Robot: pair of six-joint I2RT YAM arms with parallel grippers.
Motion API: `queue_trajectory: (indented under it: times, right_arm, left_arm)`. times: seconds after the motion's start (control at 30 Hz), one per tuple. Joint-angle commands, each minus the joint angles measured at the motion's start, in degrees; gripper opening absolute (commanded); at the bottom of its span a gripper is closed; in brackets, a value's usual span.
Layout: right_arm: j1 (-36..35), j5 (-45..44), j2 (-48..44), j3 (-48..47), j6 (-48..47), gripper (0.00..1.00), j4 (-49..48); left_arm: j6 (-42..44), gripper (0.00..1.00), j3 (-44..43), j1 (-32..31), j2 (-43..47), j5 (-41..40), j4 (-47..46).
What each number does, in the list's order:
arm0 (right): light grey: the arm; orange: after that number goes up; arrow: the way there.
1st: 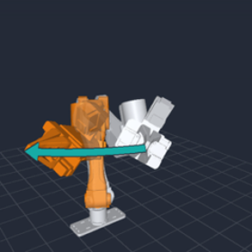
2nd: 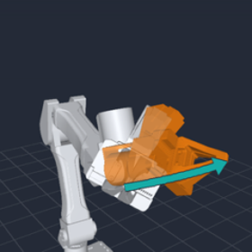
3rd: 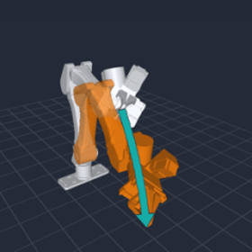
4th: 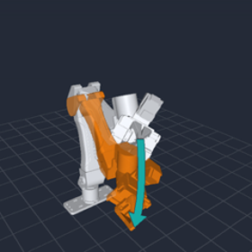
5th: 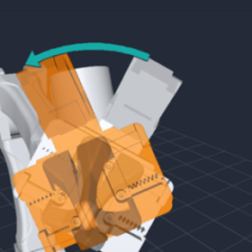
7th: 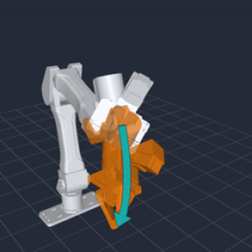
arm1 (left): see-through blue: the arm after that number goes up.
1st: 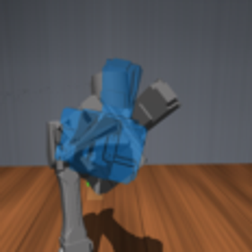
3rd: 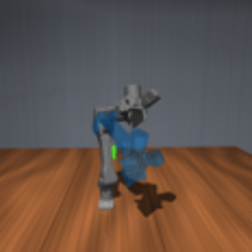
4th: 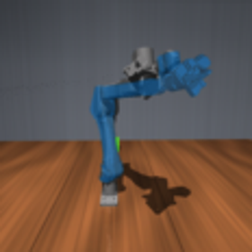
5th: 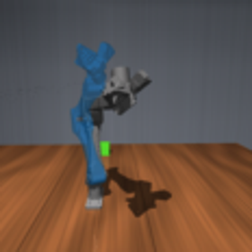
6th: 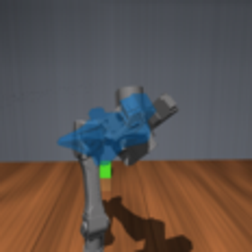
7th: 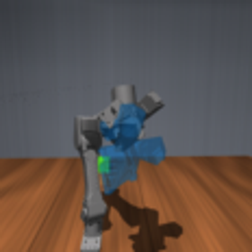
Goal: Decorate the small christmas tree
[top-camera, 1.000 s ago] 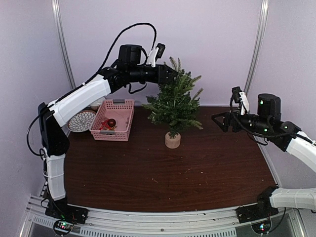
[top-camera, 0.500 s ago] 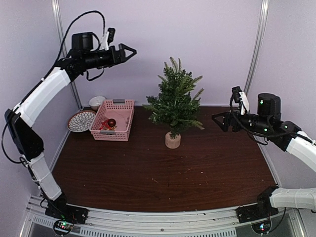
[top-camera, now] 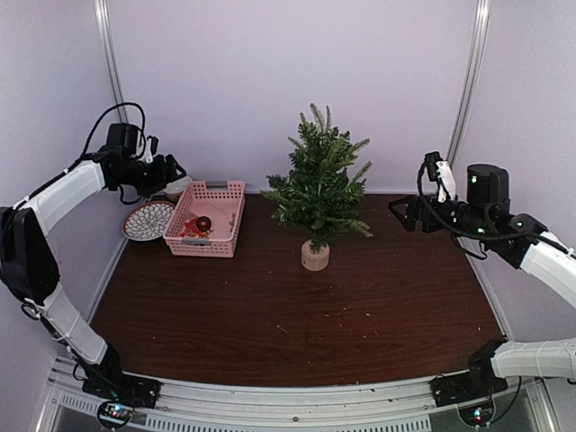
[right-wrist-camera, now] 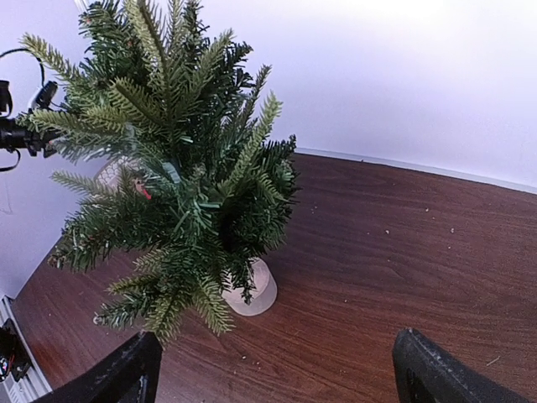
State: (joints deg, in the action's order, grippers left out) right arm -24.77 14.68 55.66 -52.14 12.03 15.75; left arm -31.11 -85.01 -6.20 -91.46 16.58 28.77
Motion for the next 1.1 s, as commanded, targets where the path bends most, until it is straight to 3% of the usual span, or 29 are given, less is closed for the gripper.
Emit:
queue_trajectory:
  times: [0.0,0.27,0.5,0.67,0.87,0.93,1.07]
  right_arm:
    - [-0.1,-0.5,-1.4,-0.8,1.1,1.0,-1.3]
    - [0.1,3.5,-4.2,0.7,-0.3,0.99,-2.5]
    - [0.1,6.1,-2.3,0.3,-0.2,0.99,-3.4]
    - [0.1,7.1,-0.2,-0.3,0.5,1.0,-4.4]
    - [0.1,7.5,0.6,-0.7,1.1,0.99,-6.0]
    - [0.1,7.9,0.9,-0.9,1.2,1.0,-6.1]
    - [0.1,8.4,1.4,-1.3,1.2,1.0,-6.1]
  left_arm:
    - [-0.9,0.75,0.8,2.8,-4.7,-2.4,-1.7]
    - [2.3,0.71,-3.1,2.8,-14.7,0.5,-5.4]
    - [2.7,0.59,-5.0,2.9,-19.3,3.4,-10.7]
    - [3.7,0.43,-10.2,2.9,-23.8,2.5,-10.1]
    - [6.6,0.06,-16.6,2.2,-27.4,-2.1,-7.3]
    - [7.1,0.0,-18.0,2.0,-27.5,-2.6,-6.5]
    - [7.8,0.0,-20.0,1.8,-27.4,-2.6,-4.8]
